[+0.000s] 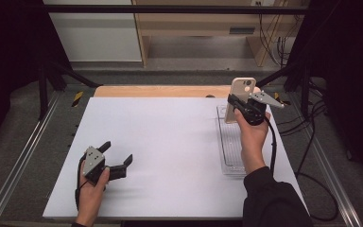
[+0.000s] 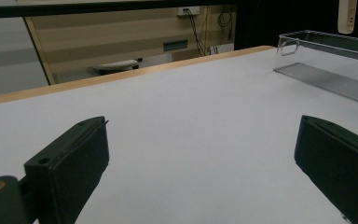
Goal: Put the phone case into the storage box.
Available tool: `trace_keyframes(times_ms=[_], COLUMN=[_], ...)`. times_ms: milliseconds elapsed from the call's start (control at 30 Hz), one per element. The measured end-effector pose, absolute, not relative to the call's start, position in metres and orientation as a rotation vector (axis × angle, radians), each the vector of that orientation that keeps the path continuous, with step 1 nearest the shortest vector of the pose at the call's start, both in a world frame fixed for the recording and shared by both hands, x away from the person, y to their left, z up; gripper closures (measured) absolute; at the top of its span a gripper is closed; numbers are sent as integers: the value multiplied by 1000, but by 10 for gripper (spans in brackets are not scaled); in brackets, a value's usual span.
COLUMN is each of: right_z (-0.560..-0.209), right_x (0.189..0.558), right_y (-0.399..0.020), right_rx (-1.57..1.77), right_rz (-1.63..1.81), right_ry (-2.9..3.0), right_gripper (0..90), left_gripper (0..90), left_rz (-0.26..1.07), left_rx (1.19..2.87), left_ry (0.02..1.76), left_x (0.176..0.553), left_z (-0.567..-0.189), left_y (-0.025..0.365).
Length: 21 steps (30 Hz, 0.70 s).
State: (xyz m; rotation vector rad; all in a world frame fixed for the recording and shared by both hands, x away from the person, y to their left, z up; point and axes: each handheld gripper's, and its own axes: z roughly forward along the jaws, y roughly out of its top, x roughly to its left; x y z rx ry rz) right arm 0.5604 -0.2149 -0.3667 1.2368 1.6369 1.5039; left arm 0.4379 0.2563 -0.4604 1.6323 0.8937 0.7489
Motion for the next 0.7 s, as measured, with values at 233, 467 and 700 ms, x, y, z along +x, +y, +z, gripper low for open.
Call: trace_keyframes(times_ms=[233,467,700], right_z=[-373,-385,-395], right_x=[571,584,593], right_y=[-214,-215,-211], right_rx=[1280,1313,1327], right_rz=[1483,1444,1442], right_ry=[1615,1607,1615], right_gripper=[879,879,878], left_gripper=[31,31,31], left_rz=[746,744,744], left_rx=[1624,1621,1613], left_ry=[894,900,901], left_x=[437,437,437], left_z=[-460,-461,-461], left_y=[257,257,258])
